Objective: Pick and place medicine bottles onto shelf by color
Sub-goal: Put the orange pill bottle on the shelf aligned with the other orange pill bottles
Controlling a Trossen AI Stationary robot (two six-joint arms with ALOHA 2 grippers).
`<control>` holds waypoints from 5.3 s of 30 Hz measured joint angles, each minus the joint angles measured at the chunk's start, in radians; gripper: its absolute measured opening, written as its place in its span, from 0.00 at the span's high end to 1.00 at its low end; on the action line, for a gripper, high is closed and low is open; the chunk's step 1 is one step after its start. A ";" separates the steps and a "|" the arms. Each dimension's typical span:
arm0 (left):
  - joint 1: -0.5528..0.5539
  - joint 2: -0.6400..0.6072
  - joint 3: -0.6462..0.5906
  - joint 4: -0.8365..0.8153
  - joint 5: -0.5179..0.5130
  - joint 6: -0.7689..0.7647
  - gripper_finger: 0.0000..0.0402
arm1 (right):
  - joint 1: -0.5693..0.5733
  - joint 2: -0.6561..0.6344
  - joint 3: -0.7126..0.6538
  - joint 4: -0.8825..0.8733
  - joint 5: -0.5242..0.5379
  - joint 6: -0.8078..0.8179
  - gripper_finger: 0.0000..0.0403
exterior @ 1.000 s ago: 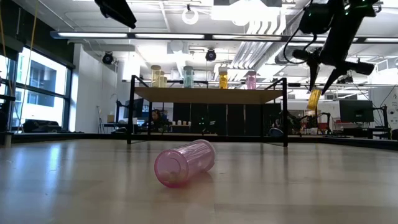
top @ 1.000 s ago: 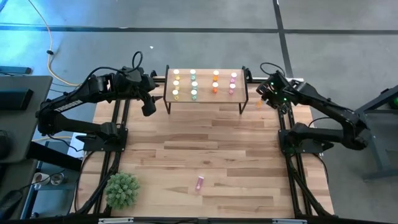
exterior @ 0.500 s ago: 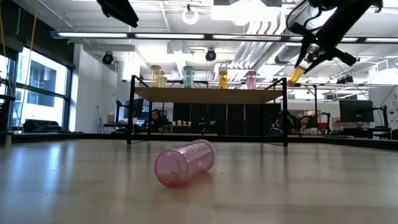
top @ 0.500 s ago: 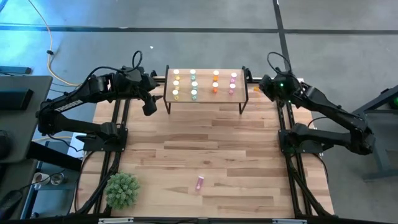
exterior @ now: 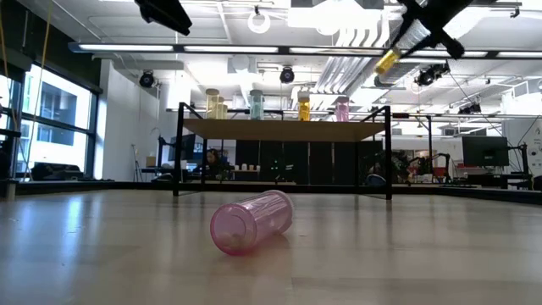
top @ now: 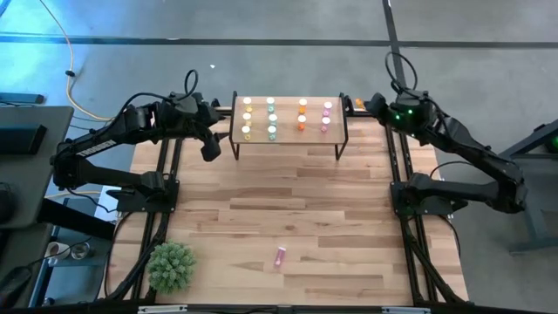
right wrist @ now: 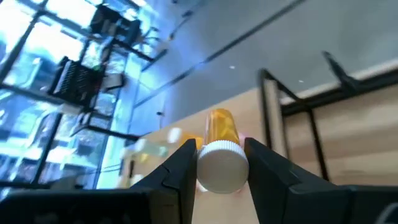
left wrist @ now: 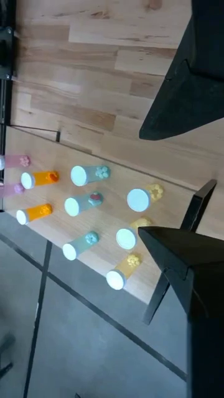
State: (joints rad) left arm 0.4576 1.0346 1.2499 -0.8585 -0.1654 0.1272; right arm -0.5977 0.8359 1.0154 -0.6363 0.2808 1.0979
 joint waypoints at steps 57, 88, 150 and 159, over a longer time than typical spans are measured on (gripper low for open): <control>-0.204 0.235 0.000 0.045 0.679 0.021 0.43 | 0.699 0.607 0.303 0.324 -0.261 -0.103 0.74; -0.280 0.337 0.000 0.397 0.602 -0.256 0.43 | 0.668 0.606 0.303 0.353 -0.451 -0.156 0.74; -0.251 0.379 0.000 0.479 0.654 -0.307 0.76 | 0.555 0.558 0.302 0.359 -0.268 -0.236 0.54; -0.215 0.379 0.000 0.534 0.655 -0.307 0.76 | 0.525 0.494 0.302 0.375 -0.199 -0.314 0.54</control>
State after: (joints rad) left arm 0.2429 1.4136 1.2499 -0.3241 0.4892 -0.1799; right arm -0.0731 1.3302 1.3174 -0.2617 0.0816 0.7842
